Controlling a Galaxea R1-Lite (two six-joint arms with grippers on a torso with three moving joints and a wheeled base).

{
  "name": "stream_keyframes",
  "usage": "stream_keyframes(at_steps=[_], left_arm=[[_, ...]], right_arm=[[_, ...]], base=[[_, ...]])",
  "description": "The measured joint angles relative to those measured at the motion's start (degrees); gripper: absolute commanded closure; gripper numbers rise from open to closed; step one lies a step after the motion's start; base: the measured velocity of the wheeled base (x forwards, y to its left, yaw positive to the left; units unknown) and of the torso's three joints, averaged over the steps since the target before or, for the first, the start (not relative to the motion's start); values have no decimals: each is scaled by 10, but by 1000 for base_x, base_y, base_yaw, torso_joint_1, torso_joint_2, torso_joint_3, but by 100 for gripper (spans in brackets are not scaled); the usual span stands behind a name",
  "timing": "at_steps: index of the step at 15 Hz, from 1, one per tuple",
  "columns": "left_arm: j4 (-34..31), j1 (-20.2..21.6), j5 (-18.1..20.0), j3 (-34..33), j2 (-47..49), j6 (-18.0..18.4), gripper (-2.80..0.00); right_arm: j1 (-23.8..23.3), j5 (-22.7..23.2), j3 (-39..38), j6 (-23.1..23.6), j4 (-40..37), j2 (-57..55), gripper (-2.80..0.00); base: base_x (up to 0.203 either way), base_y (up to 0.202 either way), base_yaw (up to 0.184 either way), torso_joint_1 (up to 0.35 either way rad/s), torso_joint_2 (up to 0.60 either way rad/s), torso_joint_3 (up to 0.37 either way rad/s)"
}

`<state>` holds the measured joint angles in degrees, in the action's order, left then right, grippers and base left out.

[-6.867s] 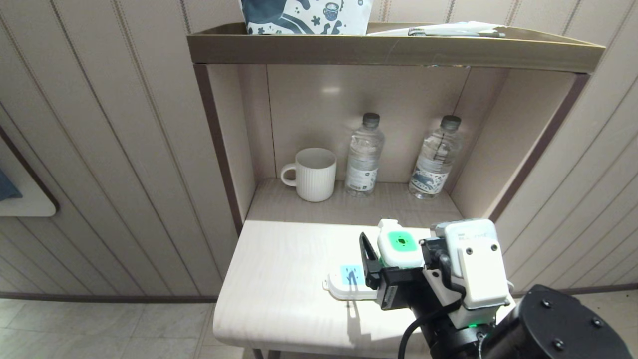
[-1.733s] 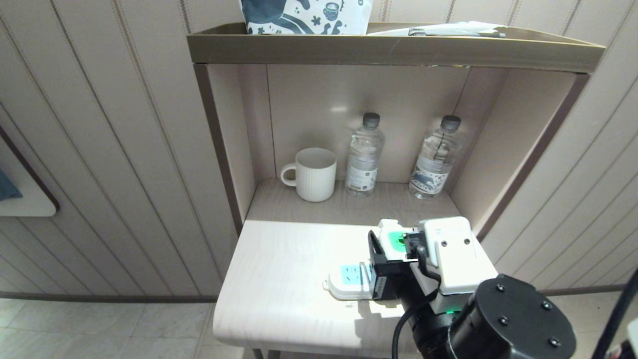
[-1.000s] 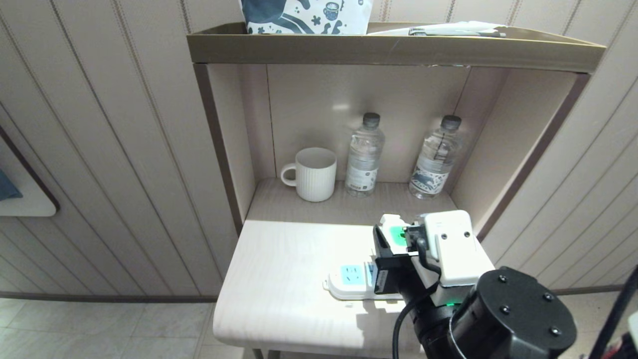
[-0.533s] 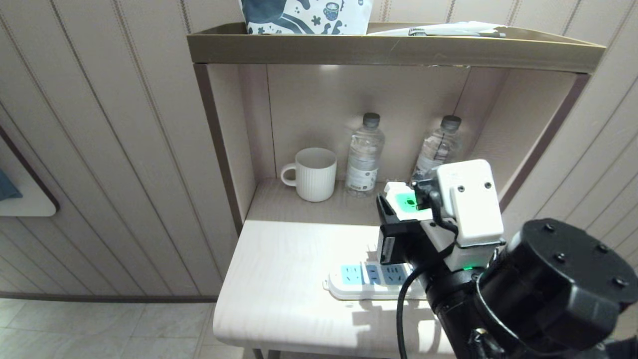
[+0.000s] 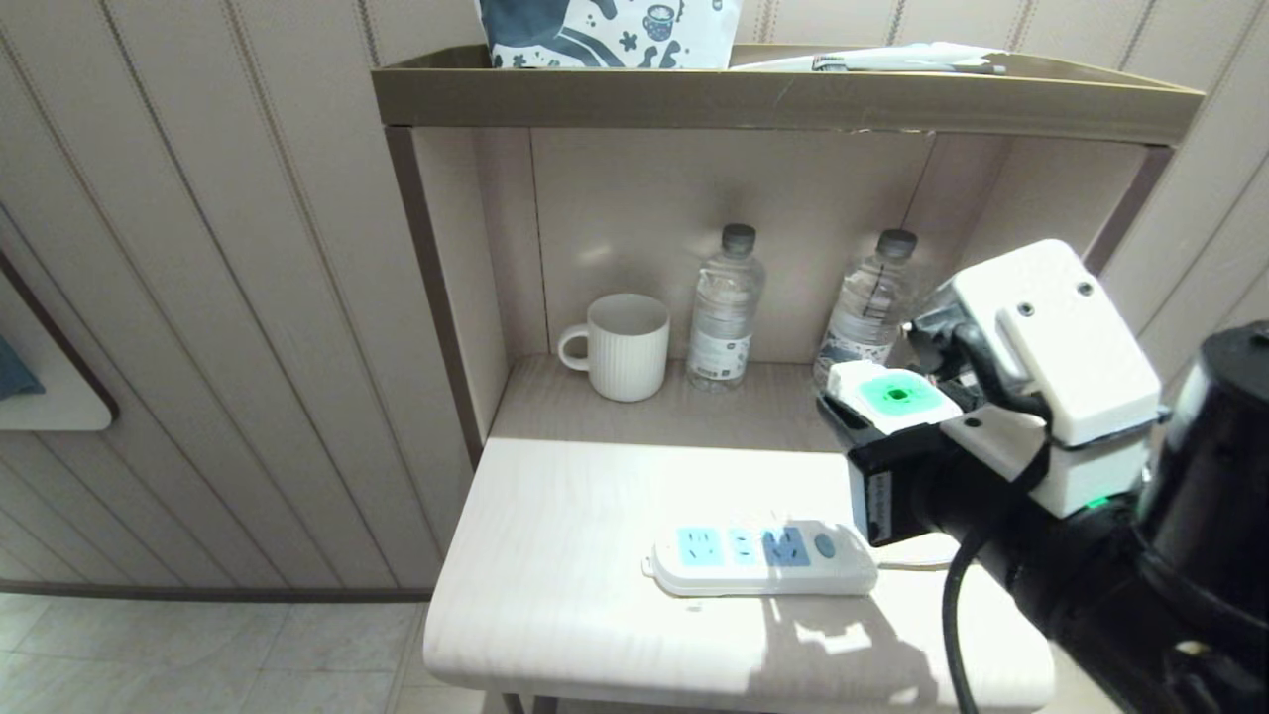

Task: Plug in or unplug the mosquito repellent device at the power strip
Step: Insert the plug into the socket

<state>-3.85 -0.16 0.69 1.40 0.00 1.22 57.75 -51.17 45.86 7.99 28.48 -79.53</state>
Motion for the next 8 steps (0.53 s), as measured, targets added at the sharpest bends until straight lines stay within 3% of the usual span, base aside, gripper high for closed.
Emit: stream_keyframes(at_steps=[4, 8], left_arm=[[0, 0, 0, 0, 0, 0, 0], [0, 0, 0, 0, 0, 0, 0]], right_arm=[[0, 76, 117, -61, -306, 57, 0], [-21, 230, 297, -183, -640, 62, 0]], base=[[0, 0, 0, 0, 0, 0], [0, 0, 0, 0, 0, 0]])
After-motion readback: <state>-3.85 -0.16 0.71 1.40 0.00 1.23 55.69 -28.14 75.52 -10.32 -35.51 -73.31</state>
